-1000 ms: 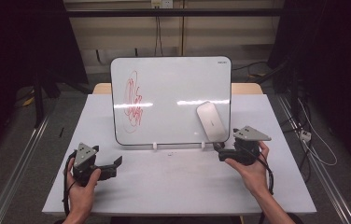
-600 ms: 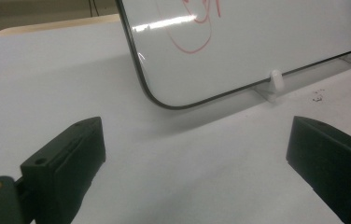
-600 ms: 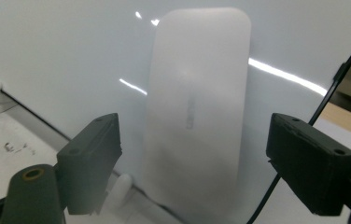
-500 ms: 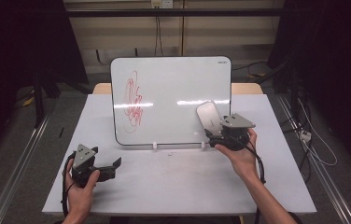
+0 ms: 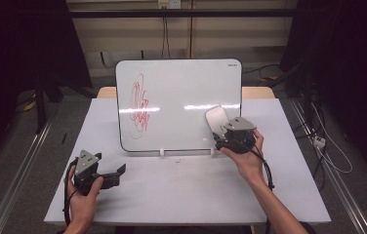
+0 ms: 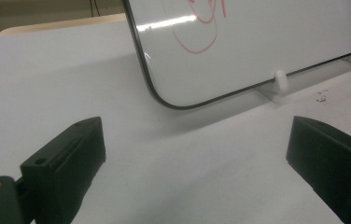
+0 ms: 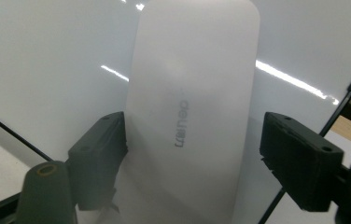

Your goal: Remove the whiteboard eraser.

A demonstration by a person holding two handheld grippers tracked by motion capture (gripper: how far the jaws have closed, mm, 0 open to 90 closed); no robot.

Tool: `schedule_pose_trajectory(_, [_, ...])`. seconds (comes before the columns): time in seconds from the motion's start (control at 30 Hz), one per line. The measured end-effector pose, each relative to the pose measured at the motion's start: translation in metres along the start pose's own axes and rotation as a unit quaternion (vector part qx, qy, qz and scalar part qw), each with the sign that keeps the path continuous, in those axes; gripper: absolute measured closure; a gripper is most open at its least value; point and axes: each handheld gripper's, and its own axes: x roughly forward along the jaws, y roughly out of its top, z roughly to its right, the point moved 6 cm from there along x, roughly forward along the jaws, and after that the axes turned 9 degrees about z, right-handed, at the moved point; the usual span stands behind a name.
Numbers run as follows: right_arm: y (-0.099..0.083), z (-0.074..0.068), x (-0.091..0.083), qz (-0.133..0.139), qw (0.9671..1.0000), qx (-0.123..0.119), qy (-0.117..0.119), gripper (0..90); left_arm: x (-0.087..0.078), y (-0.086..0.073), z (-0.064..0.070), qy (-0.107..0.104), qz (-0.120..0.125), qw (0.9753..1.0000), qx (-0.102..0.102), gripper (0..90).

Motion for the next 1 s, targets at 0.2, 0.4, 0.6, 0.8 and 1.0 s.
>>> schedule_pose_trajectory(0.2, [-0.0012, -0.0058, 0.0046, -0.004, 0.9999, -0.014, -0.001, 26.7, -0.0019, 0.0003, 0.0005, 0.001, 0.001, 1.0000, 0.003, 4.6])
schedule_pose_trajectory(0.4, [-0.0020, -0.0067, 0.0072, -0.007, 0.9998, -0.018, -0.008, 27.3, -0.0017, -0.0008, 0.0005, 0.001, -0.002, 1.0000, 0.004, 4.6])
schedule_pose_trajectory(0.6, [-0.0029, -0.0073, 0.0087, -0.010, 0.9996, -0.023, -0.014, 27.3, -0.0004, -0.0008, 0.0000, 0.001, -0.003, 1.0000, 0.000, 4.6])
schedule_pose_trajectory(0.8, [-0.0030, -0.0078, 0.0085, -0.017, 0.9996, -0.016, -0.017, 29.5, 0.0006, -0.0012, 0.0013, -0.001, -0.005, 1.0000, 0.002, 4.6])
schedule_pose_trajectory(1.0, [-0.0038, -0.0065, 0.0071, -0.018, 0.9997, -0.006, -0.014, 30.9, -0.0003, -0.0010, 0.0003, 0.003, -0.004, 1.0000, 0.004, 4.6])
